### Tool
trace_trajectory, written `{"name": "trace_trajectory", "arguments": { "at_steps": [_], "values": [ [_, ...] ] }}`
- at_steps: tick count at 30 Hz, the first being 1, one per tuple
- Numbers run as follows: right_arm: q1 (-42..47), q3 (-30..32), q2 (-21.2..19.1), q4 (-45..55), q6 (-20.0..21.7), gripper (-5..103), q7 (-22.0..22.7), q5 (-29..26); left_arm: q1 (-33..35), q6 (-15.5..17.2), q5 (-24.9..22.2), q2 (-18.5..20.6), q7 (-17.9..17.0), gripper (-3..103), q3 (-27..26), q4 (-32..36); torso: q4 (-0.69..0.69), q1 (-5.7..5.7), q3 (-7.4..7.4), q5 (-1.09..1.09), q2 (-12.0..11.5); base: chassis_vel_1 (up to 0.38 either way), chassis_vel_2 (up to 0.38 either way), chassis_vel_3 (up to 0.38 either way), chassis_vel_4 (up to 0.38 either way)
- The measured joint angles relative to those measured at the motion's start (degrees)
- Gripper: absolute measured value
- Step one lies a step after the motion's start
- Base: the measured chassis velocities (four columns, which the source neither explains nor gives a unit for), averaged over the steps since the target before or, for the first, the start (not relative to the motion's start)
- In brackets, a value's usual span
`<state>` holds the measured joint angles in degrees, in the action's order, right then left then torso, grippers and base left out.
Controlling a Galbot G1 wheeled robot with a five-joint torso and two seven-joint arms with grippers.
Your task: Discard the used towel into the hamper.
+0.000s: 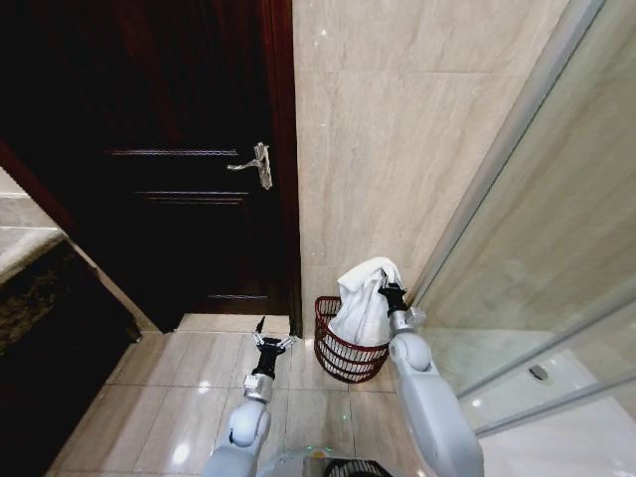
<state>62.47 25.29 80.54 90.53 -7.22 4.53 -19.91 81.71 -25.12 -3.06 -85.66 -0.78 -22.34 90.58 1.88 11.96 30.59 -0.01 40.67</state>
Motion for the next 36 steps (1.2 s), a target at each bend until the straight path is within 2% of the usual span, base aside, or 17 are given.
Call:
{"name": "trace_trajectory", "arguments": {
  "at_steps": [8, 11, 12, 16, 17, 21, 22, 25, 26, 28, 32, 36],
  "values": [
    [4.1, -0.1, -1.5, 2.4, 4.0, 8, 2.3, -3.0, -0.2, -0.1, -0.3, 0.2, 0.0, 100, 0.1, -0.6, -0.01, 0.0, 0.0, 0.0, 0.0, 0.0, 0.0, 0.0, 0.0],
    [5.2, -0.3, -1.8, 3.9, 8.0, 8, 3.9, -3.8, -0.3, -0.2, -0.4, 0.2, 0.0, 100, 0.3, -0.9, -0.01, 0.0, 0.0, 0.01, 0.0, 0.0, 0.0, 0.0, 0.0],
    [5.2, -0.3, -1.8, 3.9, 8.0, 8, 3.9, -3.8, -0.3, -0.2, -0.4, 0.2, 0.0, 100, 0.3, -0.9, -0.01, 0.0, 0.0, 0.01, 0.0, 0.0, 0.0, 0.0, 0.0],
    [6.0, -0.4, -3.2, 7.9, 17.0, 8, 6.8, -5.9, -0.6, -0.4, -1.2, 0.8, 0.1, 100, 0.4, -1.3, 0.0, 0.0, 0.0, 0.01, 0.0, 0.0, 0.0, 0.0, 0.0],
    [6.0, -0.4, -3.2, 7.9, 17.0, 8, 6.8, -5.9, -0.6, -0.4, -1.2, 0.8, 0.1, 100, 0.4, -1.3, 0.0, 0.0, 0.0, 0.01, 0.0, 0.0, 0.0, 0.0, 0.0],
    [6.5, -0.5, -6.3, 12.3, 28.7, 8, 10.7, -11.1, -0.8, -0.6, -2.1, 1.3, 0.4, 100, 0.2, -1.4, 0.0, 0.0, 0.0, 0.01, 0.0, 0.0, 0.0, 0.0, 0.0],
    [6.5, -0.5, -6.3, 12.3, 28.7, 8, 10.7, -11.1, -0.8, -0.6, -2.1, 1.3, 0.4, 100, 0.2, -1.4, 0.0, 0.0, 0.0, 0.01, 0.0, 0.0, 0.0, 0.0, 0.0],
    [7.4, -0.7, -8.4, 13.8, 34.6, 8, 11.8, -14.6, -0.9, -0.6, -2.2, 1.3, 0.7, 100, 0.1, -1.0, -0.01, 0.0, 0.0, 0.01, 0.0, 0.0, 0.0, 0.0, 0.0],
    [7.4, -0.7, -8.4, 13.8, 34.6, 8, 11.8, -14.6, -0.9, -0.6, -2.2, 1.3, 0.7, 100, 0.1, -1.0, -0.01, 0.0, 0.0, 0.01, 0.0, 0.0, 0.0, 0.0, 0.0],
    [8.4, -1.2, -10.1, 14.7, 37.9, 8, 11.3, -16.3, -0.8, -0.6, -2.3, 1.3, 0.8, 100, 0.0, -0.4, -0.01, 0.0, 0.0, 0.02, 0.0, 0.0, 0.0, 0.0, 0.0],
    [8.6, -1.9, -11.7, 15.1, 41.0, 8, 11.4, -18.9, -0.8, -0.5, -2.2, 1.2, 0.7, 100, -0.1, -0.3, -0.01, 0.0, 0.0, 0.01, 0.0, 0.0, 0.0, 0.0, 0.0],
    [5.3, -4.5, -15.7, 13.6, 47.3, 8, 13.7, -28.6, -0.6, 0.2, -2.1, 1.0, 0.0, 100, -0.5, 0.5, -0.01, 0.0, 0.0, 0.01, 0.0, 0.0, 0.0, 0.0, 0.0]
  ]
}}
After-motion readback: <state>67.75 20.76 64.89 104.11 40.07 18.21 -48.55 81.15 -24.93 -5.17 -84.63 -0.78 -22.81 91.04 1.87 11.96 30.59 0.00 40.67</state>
